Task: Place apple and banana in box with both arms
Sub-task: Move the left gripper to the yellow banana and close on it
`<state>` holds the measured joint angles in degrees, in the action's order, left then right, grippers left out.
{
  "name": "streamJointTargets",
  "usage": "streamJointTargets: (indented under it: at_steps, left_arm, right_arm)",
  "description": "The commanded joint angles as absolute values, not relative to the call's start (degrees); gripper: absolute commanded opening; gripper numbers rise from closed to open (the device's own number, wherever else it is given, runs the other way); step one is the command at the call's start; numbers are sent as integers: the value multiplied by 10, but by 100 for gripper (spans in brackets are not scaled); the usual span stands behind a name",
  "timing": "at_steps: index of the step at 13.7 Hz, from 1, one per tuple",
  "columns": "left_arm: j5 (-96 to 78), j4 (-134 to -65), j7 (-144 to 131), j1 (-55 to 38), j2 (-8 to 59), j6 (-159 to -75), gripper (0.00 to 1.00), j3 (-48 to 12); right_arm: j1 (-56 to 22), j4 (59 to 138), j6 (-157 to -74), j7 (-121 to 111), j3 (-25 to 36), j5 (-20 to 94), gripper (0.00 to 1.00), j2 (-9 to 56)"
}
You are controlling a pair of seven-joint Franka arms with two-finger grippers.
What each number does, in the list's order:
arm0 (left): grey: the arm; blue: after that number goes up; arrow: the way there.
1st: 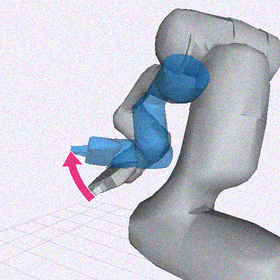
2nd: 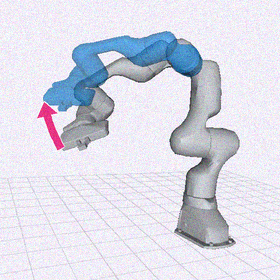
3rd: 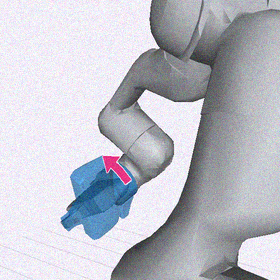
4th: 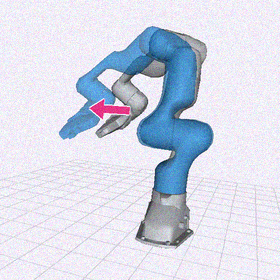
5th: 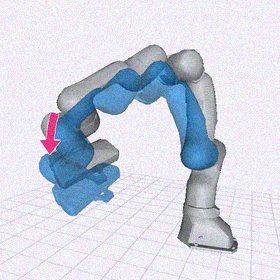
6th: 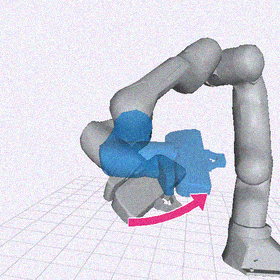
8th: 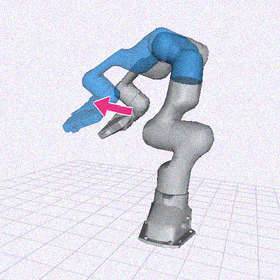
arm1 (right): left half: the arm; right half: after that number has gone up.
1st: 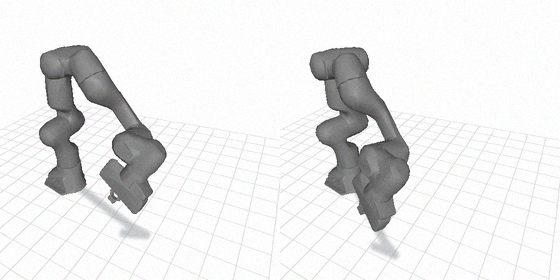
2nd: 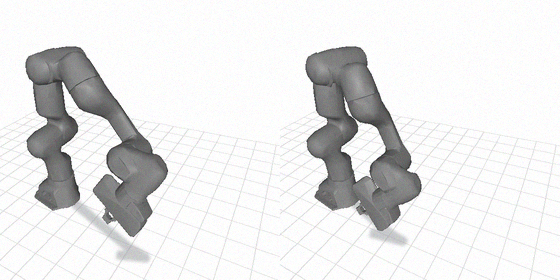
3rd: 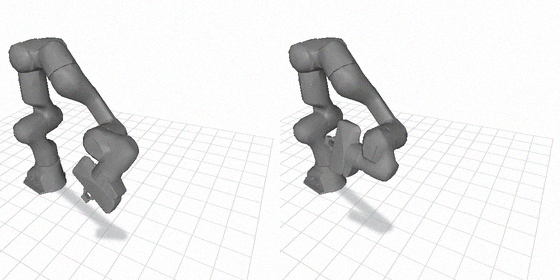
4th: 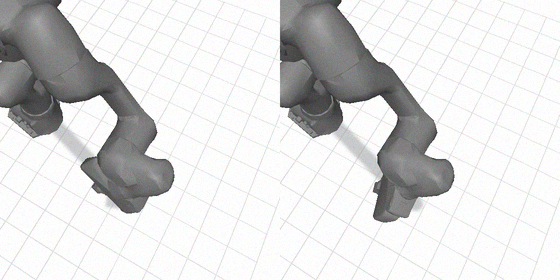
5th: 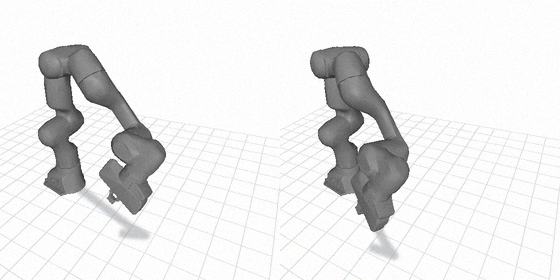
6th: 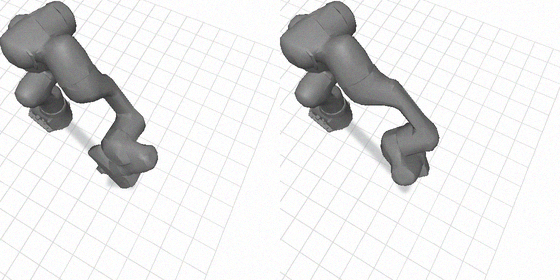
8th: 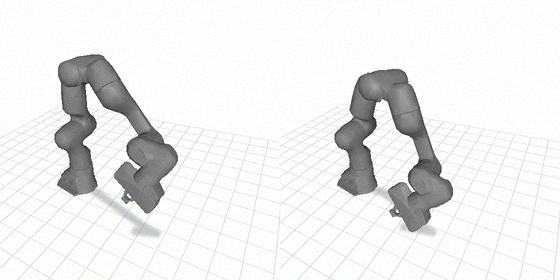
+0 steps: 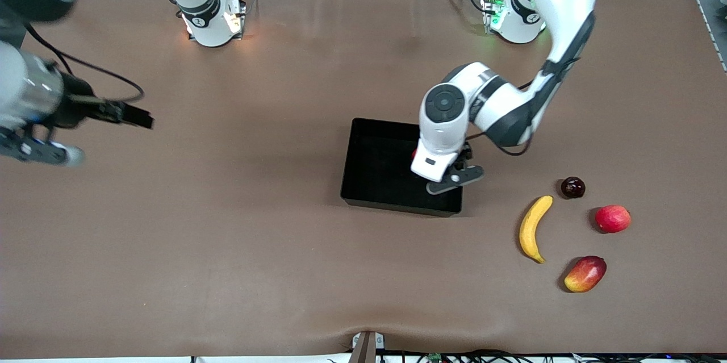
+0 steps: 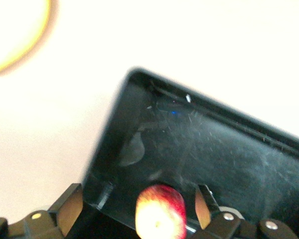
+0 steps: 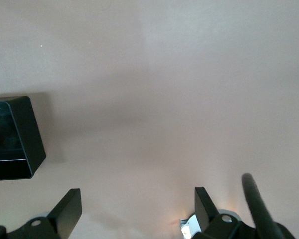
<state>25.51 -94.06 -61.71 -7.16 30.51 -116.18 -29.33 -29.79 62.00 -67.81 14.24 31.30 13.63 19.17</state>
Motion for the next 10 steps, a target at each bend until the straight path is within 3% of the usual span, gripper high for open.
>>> streamJointTargets:
  at_steps: [1, 5, 8, 10]
  left_arm:
    - [240, -933, -522, -9, 283, -1142, 100, -301]
    - [238, -948, -333, 79, 290, -1141, 100, -299]
    - [245, -949, -225, 131, 334, -1171, 100, -299]
    - [246, -950, -145, 164, 371, -1207, 100, -298]
  right_arm:
    - [-301, 674, -685, 142, 308, 98, 100, 129]
    - [-300, 742, -725, 142, 309, 63, 100, 89]
    - [-300, 832, -797, 100, 309, 52, 100, 28]
    - [-297, 846, -801, 85, 313, 49, 100, 20]
